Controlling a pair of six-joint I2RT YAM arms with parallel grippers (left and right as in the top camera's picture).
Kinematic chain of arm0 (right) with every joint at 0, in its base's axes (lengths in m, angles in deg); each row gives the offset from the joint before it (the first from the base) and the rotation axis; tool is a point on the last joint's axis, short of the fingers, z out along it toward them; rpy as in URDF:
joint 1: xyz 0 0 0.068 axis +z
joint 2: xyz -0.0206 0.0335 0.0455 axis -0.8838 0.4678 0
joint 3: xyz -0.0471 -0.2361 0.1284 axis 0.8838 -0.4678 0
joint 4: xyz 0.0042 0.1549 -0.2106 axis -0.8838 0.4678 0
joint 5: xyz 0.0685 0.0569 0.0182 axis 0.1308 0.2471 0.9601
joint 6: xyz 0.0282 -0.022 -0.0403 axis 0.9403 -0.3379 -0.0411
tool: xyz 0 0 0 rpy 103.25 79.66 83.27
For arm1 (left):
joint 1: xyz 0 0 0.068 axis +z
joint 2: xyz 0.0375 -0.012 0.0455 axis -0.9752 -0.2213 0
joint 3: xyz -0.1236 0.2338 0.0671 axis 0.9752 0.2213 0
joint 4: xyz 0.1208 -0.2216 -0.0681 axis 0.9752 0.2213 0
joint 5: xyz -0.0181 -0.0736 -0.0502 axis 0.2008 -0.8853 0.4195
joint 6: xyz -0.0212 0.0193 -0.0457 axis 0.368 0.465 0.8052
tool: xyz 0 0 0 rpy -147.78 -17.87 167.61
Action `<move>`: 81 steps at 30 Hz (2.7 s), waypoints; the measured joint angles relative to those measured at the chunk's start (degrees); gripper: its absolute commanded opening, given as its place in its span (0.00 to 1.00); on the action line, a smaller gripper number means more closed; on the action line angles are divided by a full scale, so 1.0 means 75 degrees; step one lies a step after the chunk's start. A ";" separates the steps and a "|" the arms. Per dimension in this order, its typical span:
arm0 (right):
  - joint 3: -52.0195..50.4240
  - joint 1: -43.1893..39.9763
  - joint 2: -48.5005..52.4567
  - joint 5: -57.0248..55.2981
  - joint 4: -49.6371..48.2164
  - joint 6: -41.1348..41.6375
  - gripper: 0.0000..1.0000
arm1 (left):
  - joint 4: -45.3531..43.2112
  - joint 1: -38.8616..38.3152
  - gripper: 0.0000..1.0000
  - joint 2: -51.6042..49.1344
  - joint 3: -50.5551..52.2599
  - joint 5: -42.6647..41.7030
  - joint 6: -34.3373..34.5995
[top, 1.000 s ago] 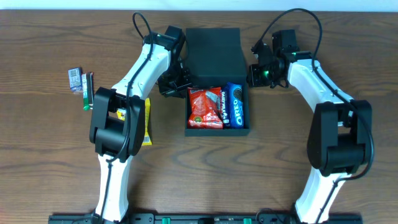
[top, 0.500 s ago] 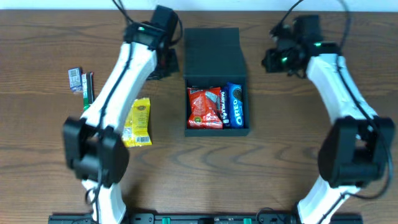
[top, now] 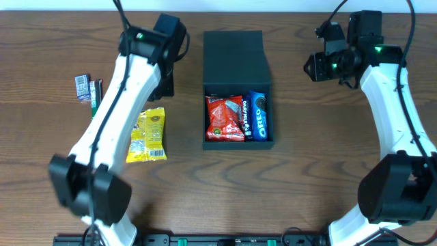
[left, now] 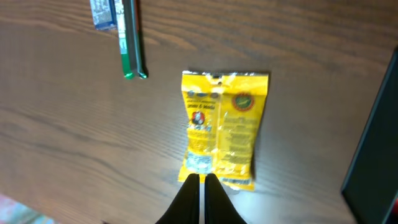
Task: Pack container
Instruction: 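Withdraw the right gripper up and away from the box, then grasp the yellow candy bag on the table with the left gripper, then lift the yellow bag and carry it over the box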
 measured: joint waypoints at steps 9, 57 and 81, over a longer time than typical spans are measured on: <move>-0.0073 -0.0460 0.0000 0.0035 0.0557 -0.0105 0.44 | -0.2739 0.1341 0.46 0.2617 0.3981 -0.0670 -0.0825; -0.0163 -0.0143 0.0000 0.0160 0.0615 -0.0154 0.55 | -0.4584 0.1402 0.30 -0.0017 0.5391 -0.2390 -0.0889; -0.0163 -0.0149 0.0000 0.0178 0.0568 -0.0154 0.56 | -0.5001 -0.2197 0.23 0.0035 0.2591 -0.1649 0.0382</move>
